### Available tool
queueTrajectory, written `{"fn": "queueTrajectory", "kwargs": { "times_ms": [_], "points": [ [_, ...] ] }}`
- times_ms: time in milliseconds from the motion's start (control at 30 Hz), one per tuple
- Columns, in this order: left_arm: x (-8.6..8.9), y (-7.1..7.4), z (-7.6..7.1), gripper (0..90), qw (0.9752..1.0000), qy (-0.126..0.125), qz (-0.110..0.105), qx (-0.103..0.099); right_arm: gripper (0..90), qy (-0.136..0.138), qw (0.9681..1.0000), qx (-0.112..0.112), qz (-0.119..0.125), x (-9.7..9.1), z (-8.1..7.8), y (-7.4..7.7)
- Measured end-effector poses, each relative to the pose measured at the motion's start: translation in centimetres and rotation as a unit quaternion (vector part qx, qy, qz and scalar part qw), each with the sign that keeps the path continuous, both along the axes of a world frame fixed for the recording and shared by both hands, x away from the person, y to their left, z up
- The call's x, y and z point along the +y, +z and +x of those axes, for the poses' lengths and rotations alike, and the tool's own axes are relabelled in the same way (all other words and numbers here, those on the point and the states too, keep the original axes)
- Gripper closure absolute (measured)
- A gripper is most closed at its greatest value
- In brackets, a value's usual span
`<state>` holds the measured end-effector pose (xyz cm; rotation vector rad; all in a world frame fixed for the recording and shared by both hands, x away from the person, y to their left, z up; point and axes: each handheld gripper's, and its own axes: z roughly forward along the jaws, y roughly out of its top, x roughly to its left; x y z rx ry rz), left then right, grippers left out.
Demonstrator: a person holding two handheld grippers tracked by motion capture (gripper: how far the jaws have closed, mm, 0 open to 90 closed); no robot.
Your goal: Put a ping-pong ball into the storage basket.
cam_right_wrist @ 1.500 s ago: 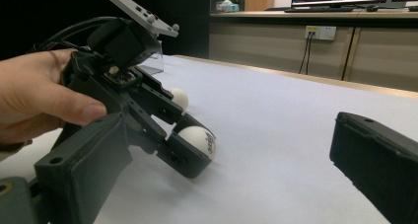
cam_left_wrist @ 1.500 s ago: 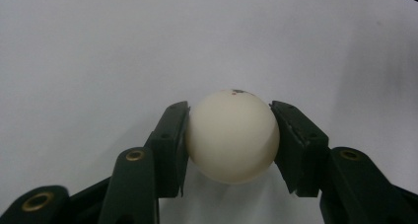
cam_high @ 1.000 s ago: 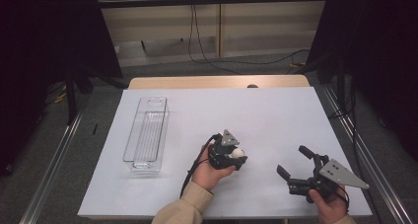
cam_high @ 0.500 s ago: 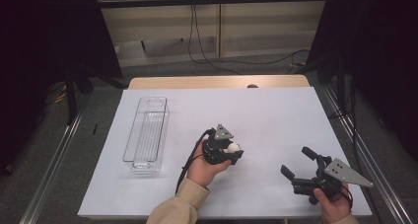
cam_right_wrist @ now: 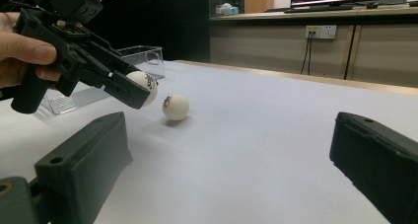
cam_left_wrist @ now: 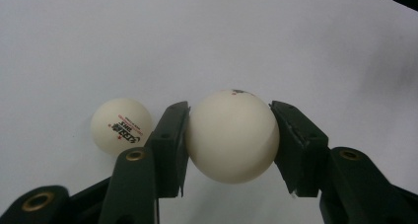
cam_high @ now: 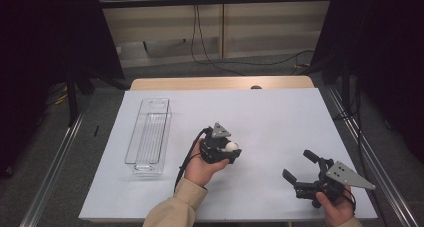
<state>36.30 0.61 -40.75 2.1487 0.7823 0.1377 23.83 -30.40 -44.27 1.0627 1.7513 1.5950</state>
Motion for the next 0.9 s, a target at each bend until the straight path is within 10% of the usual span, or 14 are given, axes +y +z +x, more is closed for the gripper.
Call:
{"fn": "queueTrajectory", "kwargs": {
  "times_ms": [900],
  "points": [
    [1.9, 0.7, 0.6, 51.1, 0.9996, 0.026, -0.006, 0.005, 1.4, 0.008, 1.0, 0.0, -0.002, 0.3, 0.0, 0.0]
  ]
}}
